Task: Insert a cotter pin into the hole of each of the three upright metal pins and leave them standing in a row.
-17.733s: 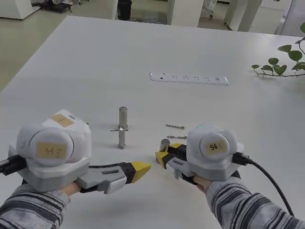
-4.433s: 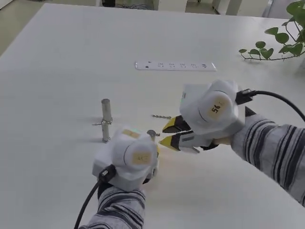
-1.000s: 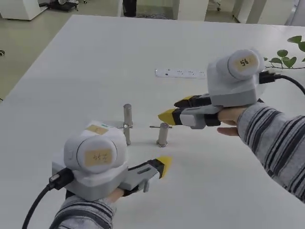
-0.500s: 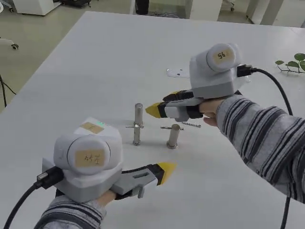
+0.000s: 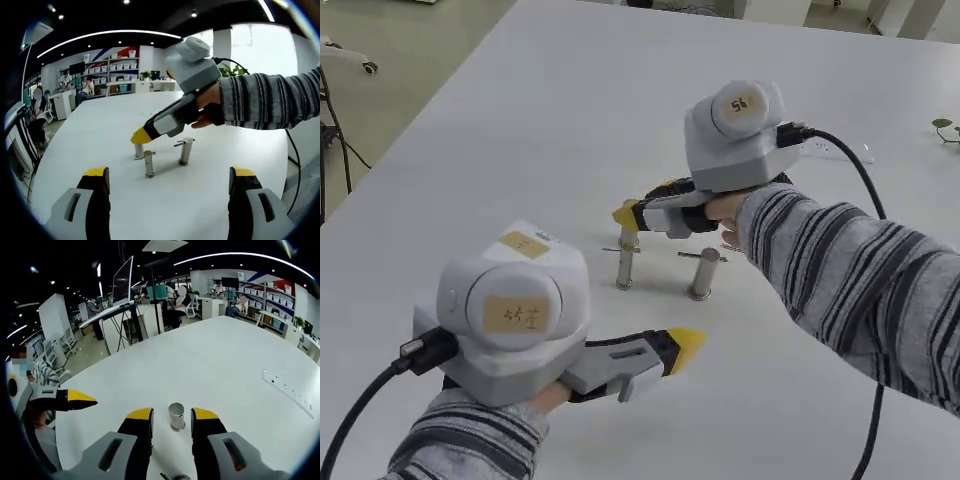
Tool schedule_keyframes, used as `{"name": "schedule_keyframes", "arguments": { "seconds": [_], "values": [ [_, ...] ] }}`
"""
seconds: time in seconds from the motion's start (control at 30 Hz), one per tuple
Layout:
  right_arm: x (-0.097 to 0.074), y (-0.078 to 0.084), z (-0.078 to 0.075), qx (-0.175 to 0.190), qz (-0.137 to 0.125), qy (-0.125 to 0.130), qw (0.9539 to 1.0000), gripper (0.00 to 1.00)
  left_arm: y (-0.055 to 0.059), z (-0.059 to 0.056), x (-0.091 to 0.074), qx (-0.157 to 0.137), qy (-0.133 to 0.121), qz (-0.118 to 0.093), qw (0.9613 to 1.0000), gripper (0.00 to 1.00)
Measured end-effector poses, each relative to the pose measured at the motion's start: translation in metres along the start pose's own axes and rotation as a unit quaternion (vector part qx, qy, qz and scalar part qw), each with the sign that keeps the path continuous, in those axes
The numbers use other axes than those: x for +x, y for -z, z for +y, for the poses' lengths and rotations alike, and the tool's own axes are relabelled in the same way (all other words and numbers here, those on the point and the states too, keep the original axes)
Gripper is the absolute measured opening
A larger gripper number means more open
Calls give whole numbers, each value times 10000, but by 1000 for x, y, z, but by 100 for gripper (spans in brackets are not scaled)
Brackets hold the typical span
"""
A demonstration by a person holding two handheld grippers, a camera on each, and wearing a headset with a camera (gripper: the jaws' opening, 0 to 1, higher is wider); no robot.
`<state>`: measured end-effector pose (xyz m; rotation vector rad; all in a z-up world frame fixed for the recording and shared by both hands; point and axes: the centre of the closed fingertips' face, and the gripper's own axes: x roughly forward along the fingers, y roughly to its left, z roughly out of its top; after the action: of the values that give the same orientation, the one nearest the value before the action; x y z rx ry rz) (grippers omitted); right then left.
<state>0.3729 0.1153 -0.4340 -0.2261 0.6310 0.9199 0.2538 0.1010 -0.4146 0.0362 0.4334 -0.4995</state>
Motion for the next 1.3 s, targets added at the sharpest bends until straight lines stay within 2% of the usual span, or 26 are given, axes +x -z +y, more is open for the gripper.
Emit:
{"name": "schedule_keyframes", "arguments": {
  "seconds": [0.1, 0.23, 0.5, 0.63, 0.8, 0.9, 1.03, 1.3],
  "values": [
    [8, 5, -3, -35, 78, 29, 10000, 24, 1, 3, 0, 71, -81, 34, 9999, 99],
    [12, 7, -4, -69, 124, 109, 9998, 20, 1, 5, 0, -9, -104, 58, 9999, 99],
    [11, 6, -2, -73, 94, 150, 9998, 14, 0, 8, 0, -16, -150, 44, 9999, 98],
    [10, 6, -2, -71, 63, 140, 9999, 9, 3, 7, 0, 7, -142, 109, 9998, 98],
    [7, 7, 0, -267, 84, 146, 9995, 8, 4, 7, 1, -28, -128, 110, 9999, 98],
    [5, 8, 0, -360, 118, 132, 9992, 8, 5, 8, 1, -36, -134, 145, 9998, 97],
    [-2, 12, -8, -288, 136, 202, 9993, 8, 5, 8, 1, -38, -144, 149, 9998, 96],
    [-28, 26, -29, -217, 249, 310, 9990, 8, 7, 3, 3, 24, -63, 208, 9998, 96]
  ]
}}
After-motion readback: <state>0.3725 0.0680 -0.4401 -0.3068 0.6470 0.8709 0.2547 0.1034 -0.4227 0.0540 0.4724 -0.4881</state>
